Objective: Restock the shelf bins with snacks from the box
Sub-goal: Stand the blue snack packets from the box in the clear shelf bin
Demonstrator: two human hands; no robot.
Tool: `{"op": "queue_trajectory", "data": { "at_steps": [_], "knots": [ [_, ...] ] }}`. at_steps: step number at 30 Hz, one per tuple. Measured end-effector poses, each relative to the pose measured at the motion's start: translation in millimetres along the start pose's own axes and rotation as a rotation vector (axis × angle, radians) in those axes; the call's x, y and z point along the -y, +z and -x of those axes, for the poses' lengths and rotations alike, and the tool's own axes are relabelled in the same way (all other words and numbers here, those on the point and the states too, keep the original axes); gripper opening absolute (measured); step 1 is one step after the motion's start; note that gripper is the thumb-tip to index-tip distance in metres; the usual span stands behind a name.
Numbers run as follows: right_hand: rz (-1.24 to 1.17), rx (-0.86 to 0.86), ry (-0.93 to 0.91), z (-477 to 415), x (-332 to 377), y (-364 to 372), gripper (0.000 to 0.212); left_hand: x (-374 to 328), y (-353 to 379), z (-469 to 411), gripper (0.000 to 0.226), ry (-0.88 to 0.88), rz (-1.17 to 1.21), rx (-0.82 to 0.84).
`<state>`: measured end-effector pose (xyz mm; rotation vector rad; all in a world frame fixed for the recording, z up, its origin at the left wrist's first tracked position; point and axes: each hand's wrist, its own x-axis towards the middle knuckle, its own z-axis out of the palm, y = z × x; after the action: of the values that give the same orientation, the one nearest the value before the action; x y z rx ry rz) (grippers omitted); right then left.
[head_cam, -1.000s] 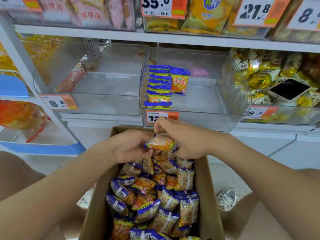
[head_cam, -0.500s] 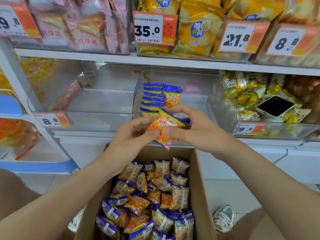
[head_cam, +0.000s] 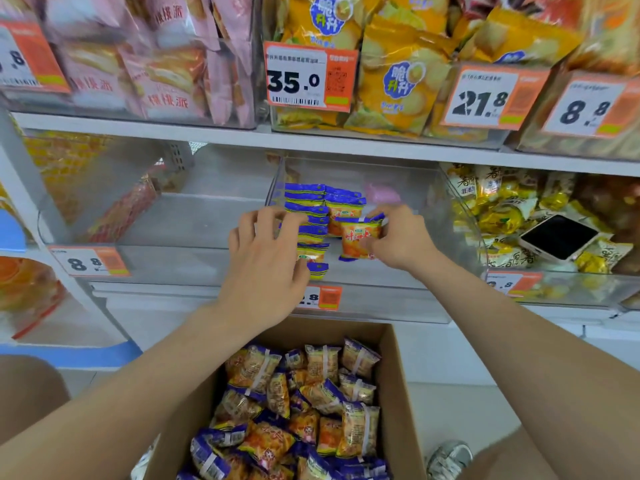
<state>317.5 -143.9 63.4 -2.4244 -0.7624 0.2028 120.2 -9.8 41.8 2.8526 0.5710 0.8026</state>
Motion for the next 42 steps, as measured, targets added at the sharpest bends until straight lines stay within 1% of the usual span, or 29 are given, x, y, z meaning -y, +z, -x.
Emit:
{"op": "queue_trajectory", "data": {
  "at_steps": [2,4,7,10,13,15,20,22,24,25,26,27,29,30,31,32,33,34,36,38,40,42],
  "knots": [
    [0.026,0.036,0.019,-14,-3,13,0.038,1,4,-3,0.055,-0.032,-0.033,0.026],
    [0.050,0.018,0.025,-22,0,23,0.037,4,7,-4,0.052,-0.031,-0.071,0.041],
    [0.048,-0.013,0.043,-30,11,35,0.045,4,9,-3,0.047,-0.008,-0.119,0.055],
    [-0.035,-0.048,0.052,-36,20,44,0.055,4,10,-2,0.038,0.021,-0.170,0.063],
    [-0.089,-0.142,0.136,-41,20,51,0.067,7,8,3,0.029,0.063,-0.186,0.066],
    [-0.102,-0.170,0.163,-44,17,53,0.071,8,6,6,0.023,0.084,-0.164,0.057],
    [-0.096,-0.103,0.132,-47,4,43,0.074,8,0,12,0.020,0.074,-0.116,0.065],
    [-0.083,-0.075,0.132,-45,-2,36,0.076,7,-2,14,0.022,0.071,-0.079,0.056],
    [-0.020,-0.021,0.132,-37,-3,25,0.078,7,-4,16,0.025,0.060,-0.060,0.025],
    [0.034,0.005,0.134,-29,-1,18,0.077,6,-6,18,0.025,0.057,-0.062,-0.003],
    [0.101,0.012,0.120,-19,3,10,0.070,5,-8,19,0.023,0.063,-0.059,-0.040],
    [0.161,-0.008,0.074,-10,6,3,0.056,2,-11,22,0.019,0.079,-0.042,-0.078],
    [0.218,-0.106,-0.108,15,15,-6,0.024,-3,-15,31,0.013,0.118,0.059,-0.088],
    [0.195,-0.138,-0.217,30,20,-9,0.016,-7,-16,37,0.014,0.134,0.122,-0.056],
    [0.149,-0.118,-0.324,48,26,-10,0.013,-9,-14,43,0.015,0.150,0.162,0.016],
    [0.107,-0.031,-0.421,67,32,-12,0.013,-9,-9,48,0.018,0.180,0.161,0.138],
    [0.097,0.093,-0.507,86,35,-11,0.014,-9,-2,54,0.020,0.214,0.131,0.293],
    [0.130,0.234,-0.548,104,37,-9,0.016,-7,8,59,0.022,0.236,0.090,0.462],
    [0.282,0.467,-0.556,131,30,2,0.019,-2,26,68,0.022,0.227,0.027,0.805],
    [0.447,0.622,-0.547,144,18,19,0.016,3,41,76,0.030,0.219,-0.024,1.084],
    [0.615,0.726,-0.512,155,6,36,0.013,3,53,91,0.041,0.243,-0.056,1.292],
    [0.733,0.792,-0.495,164,-1,51,0.015,1,66,109,0.052,0.249,-0.031,1.445]
  ]
}}
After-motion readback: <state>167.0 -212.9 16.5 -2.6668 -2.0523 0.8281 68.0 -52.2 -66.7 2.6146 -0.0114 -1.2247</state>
